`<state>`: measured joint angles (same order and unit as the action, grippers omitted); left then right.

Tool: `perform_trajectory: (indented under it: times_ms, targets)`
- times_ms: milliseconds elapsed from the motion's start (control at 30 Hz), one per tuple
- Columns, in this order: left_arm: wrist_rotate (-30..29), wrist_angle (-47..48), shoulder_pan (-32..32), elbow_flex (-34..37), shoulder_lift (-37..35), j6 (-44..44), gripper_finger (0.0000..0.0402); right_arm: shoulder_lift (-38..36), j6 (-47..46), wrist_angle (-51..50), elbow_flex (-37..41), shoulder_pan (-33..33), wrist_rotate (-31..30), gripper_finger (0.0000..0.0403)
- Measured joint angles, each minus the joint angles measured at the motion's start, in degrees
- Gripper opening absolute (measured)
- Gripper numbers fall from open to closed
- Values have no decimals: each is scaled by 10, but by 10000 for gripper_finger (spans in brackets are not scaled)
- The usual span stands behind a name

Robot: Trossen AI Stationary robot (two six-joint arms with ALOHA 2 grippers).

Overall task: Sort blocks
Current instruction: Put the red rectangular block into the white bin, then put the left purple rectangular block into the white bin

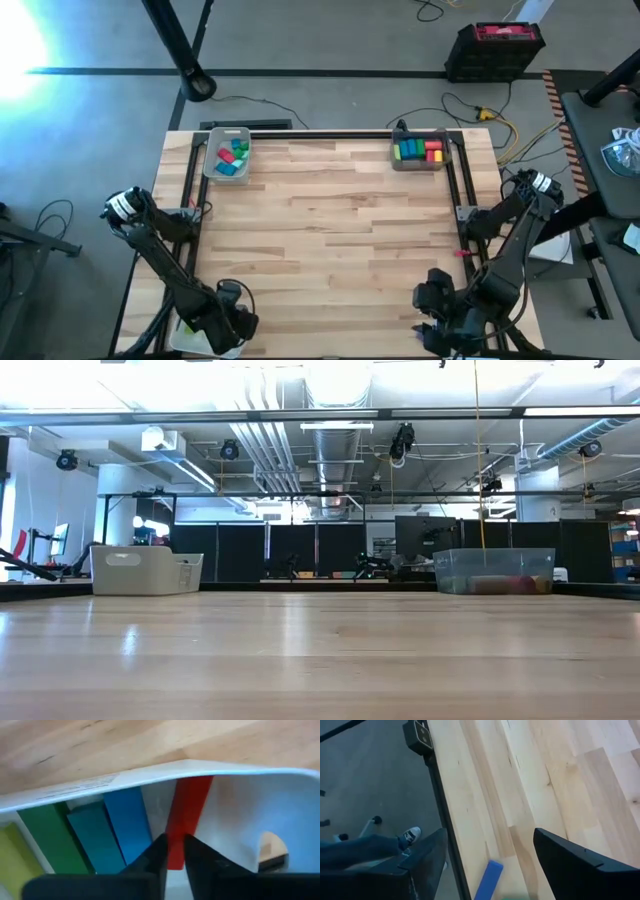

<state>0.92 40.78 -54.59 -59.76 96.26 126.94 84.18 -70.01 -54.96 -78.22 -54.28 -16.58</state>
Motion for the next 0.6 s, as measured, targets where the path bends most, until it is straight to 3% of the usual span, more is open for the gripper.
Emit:
perform_trajectory:
  times_ms: [133, 433, 600]
  targets:
    - [3, 3, 0, 5, 2, 18, 5, 0, 1, 0, 0, 0, 0, 283]
    - [86, 73, -3, 8, 1, 56, 1, 0, 1, 0, 0, 0, -2, 294]
    - [55, 68, -2, -27, -1, 45, 0, 0, 1, 0, 0, 0, -1, 291]
